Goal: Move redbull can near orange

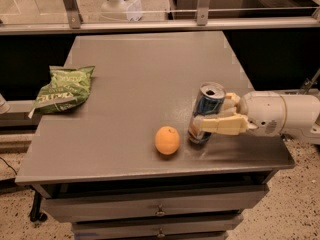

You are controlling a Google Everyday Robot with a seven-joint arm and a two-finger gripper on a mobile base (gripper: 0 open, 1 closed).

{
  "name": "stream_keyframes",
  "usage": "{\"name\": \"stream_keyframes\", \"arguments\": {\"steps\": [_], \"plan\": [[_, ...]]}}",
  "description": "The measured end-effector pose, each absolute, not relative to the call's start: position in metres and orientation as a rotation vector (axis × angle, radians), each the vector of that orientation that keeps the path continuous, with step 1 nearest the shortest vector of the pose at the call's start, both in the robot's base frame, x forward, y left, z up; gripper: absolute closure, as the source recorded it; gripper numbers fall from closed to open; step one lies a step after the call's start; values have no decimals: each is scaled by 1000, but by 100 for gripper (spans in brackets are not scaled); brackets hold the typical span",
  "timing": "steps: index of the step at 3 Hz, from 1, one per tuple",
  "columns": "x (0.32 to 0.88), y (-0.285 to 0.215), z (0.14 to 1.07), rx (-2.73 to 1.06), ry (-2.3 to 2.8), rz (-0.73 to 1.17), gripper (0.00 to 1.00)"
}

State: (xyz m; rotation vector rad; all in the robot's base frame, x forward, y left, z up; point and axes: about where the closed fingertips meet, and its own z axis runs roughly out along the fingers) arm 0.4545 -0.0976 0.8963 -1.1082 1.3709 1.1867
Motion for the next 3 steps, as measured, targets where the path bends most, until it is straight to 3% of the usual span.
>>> {"name": "stream_keyframes", "arguments": {"steps": [3], "plan": [[447,-84,888,-1167,1363,1176,15]]}}
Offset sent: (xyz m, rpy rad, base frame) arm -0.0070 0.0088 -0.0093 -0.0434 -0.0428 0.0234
